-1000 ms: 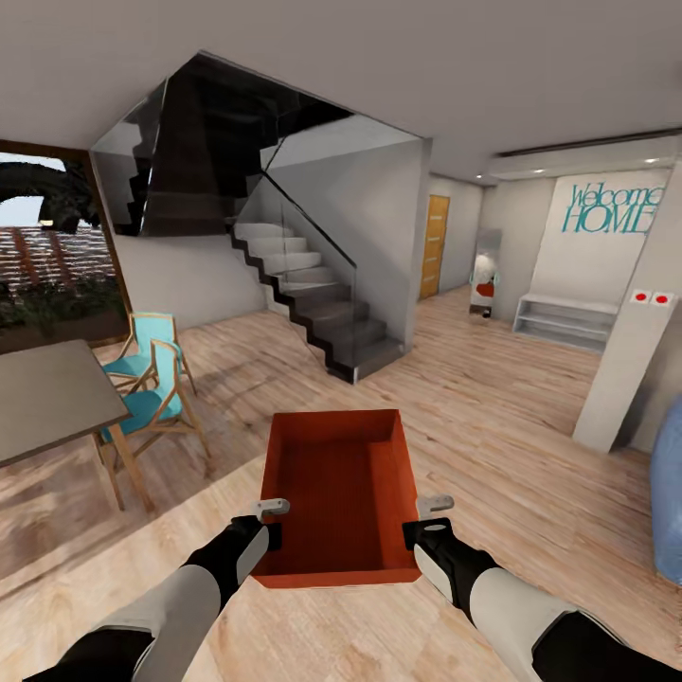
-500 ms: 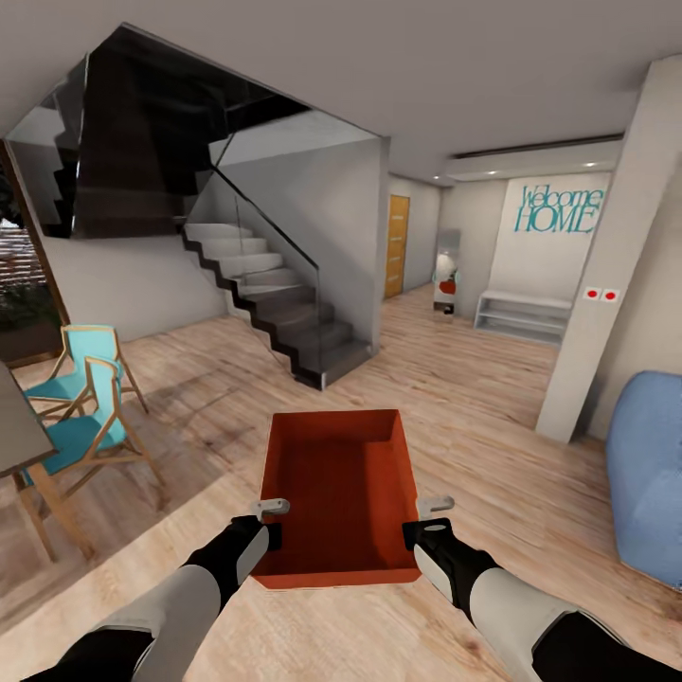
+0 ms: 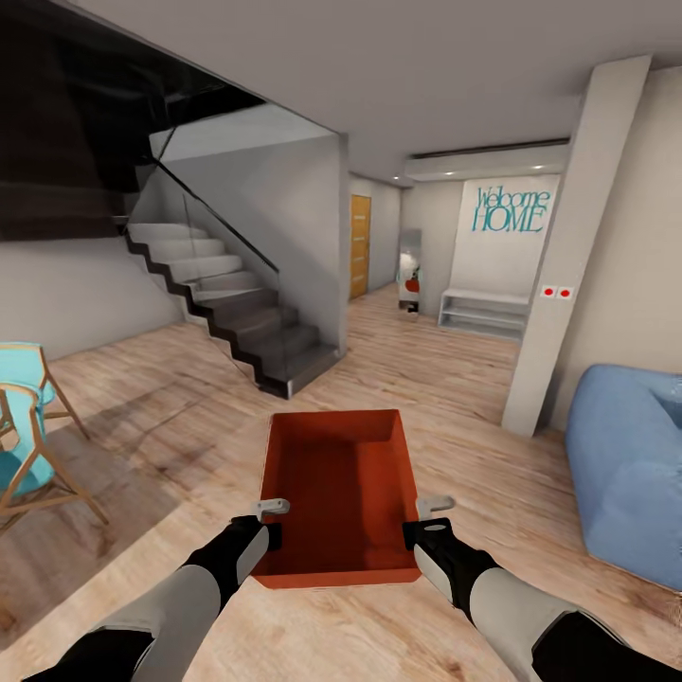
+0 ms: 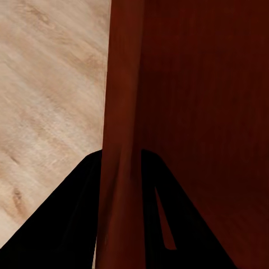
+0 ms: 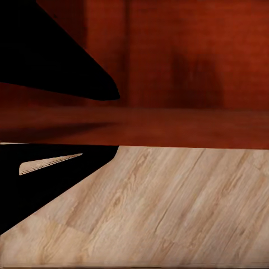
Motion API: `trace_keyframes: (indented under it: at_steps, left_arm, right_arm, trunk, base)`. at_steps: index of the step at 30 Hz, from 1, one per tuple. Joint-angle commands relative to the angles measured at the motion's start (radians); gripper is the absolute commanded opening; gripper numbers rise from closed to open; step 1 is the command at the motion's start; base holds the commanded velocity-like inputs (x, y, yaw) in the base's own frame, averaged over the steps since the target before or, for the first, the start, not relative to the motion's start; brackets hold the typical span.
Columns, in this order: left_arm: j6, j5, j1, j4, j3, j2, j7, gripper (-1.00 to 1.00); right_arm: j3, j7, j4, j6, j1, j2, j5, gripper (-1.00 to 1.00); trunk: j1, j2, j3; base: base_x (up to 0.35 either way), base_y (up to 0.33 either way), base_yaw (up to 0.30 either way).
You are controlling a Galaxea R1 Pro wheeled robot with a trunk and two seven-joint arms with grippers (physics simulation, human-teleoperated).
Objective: Move the two storage containers from the living room to the garage. In the garage, place one container on the floor and stack the other container on top of it (either order is fine).
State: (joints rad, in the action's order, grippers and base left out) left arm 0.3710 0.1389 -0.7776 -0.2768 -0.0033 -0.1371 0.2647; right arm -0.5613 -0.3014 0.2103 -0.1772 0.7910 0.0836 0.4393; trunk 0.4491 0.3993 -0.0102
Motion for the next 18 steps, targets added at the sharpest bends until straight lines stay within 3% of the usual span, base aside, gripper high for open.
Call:
trace_keyframes:
  at_steps: [1,18]
  left_arm:
    - [-0.001,-0.035,0.0,-0.005,-0.003,0.01,0.022,-1.0]
    - [-0.001,-0.035,0.0,-0.005,-0.003,0.01,0.022,-1.0]
  right_arm:
    - [-0.019,-0.008,-0.002,-0.007,0.0,-0.001,0.02,-1.0]
    - [-0.019,-0.009,-0.002,-0.007,0.0,0.0,0.021,-1.0]
  trunk:
    - [0.001,0.001,0.0]
    - [0.001,0.001,-0.001]
  base:
    - [0.322,0.0,-0.239]
    - [0.322,0.0,-0.239]
